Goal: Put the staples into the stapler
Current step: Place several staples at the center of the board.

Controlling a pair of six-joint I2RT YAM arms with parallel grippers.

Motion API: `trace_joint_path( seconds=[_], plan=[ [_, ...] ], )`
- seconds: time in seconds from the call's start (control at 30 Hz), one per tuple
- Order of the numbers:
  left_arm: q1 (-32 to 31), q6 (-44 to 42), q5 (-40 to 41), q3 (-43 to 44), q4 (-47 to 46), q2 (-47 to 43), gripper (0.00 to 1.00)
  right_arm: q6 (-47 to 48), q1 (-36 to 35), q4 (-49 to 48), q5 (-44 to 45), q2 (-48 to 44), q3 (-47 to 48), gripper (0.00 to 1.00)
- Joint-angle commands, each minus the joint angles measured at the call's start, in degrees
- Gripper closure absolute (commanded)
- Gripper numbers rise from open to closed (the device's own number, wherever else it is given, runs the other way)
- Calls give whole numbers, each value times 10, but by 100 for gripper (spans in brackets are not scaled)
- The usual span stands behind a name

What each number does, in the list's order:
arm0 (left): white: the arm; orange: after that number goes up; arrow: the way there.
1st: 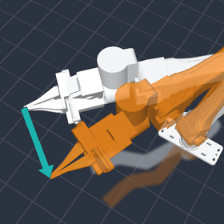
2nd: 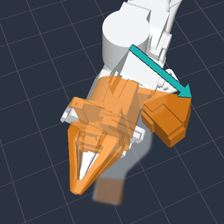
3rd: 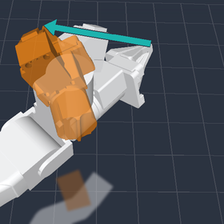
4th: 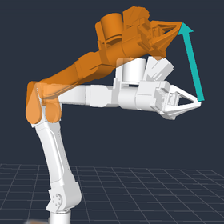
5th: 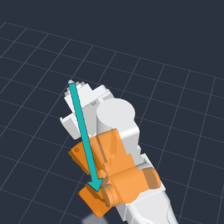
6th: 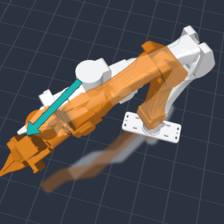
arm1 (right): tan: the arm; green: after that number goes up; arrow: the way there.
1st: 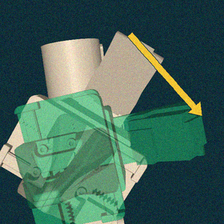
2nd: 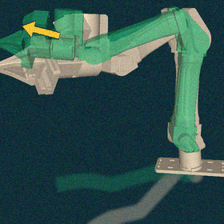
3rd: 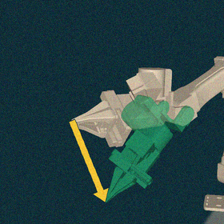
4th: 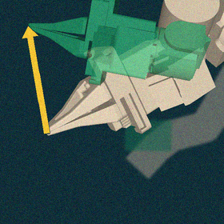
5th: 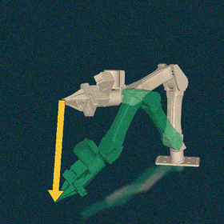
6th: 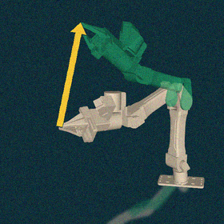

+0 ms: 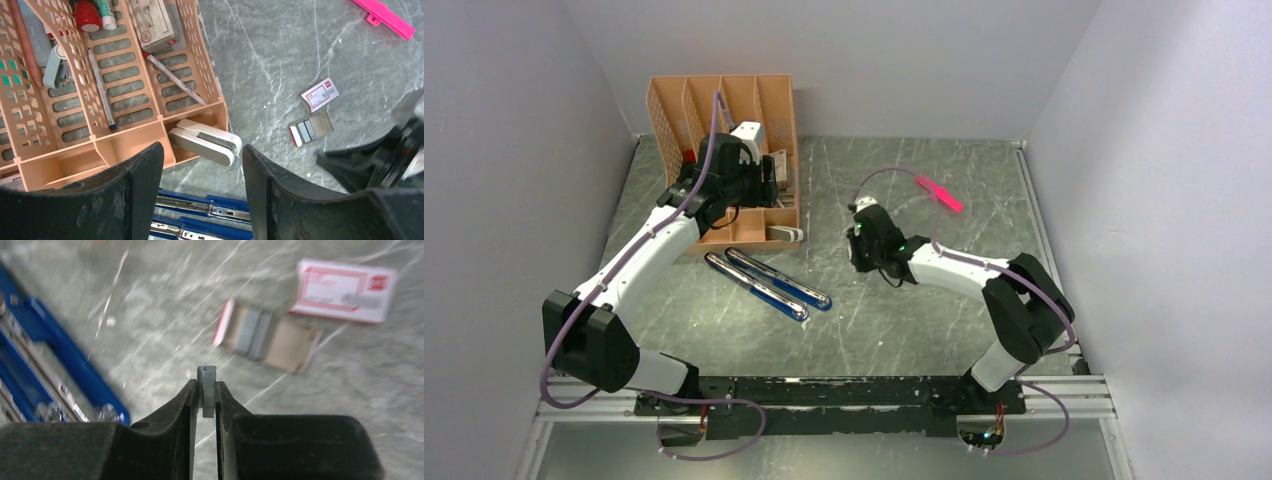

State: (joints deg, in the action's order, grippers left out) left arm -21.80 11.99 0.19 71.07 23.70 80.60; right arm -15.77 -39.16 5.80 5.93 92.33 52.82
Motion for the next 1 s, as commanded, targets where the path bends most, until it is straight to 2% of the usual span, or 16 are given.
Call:
trace_joint_path(
  seconds=[0.0,0.13,0.3,0.47,0.63,0.7,0.83,0.97],
  plan=[
    [5,4,5,1,7,-6,37,29,-48,44,-10,-15,-32,93],
    [5,32,-5,-19,-1,-27,37,7,-59,36,20,-47,-71,88],
    [6,72,-18,-74,-38,-69,31,-19,-58,14,57,-118,-114,56],
    [5,109,18,-103,-40,-106,14,-31,-58,-2,75,-165,-140,41],
    [7,130,47,-118,-42,-126,3,-53,-54,12,111,-162,-148,39],
    [9,130,50,-118,-41,-124,1,-60,-53,23,110,-146,-144,43],
    [11,120,39,-111,-40,-113,0,-75,-53,21,93,-129,-148,52],
    [12,97,21,-107,-41,-99,8,-79,-53,16,91,-117,-150,53]
  ],
)
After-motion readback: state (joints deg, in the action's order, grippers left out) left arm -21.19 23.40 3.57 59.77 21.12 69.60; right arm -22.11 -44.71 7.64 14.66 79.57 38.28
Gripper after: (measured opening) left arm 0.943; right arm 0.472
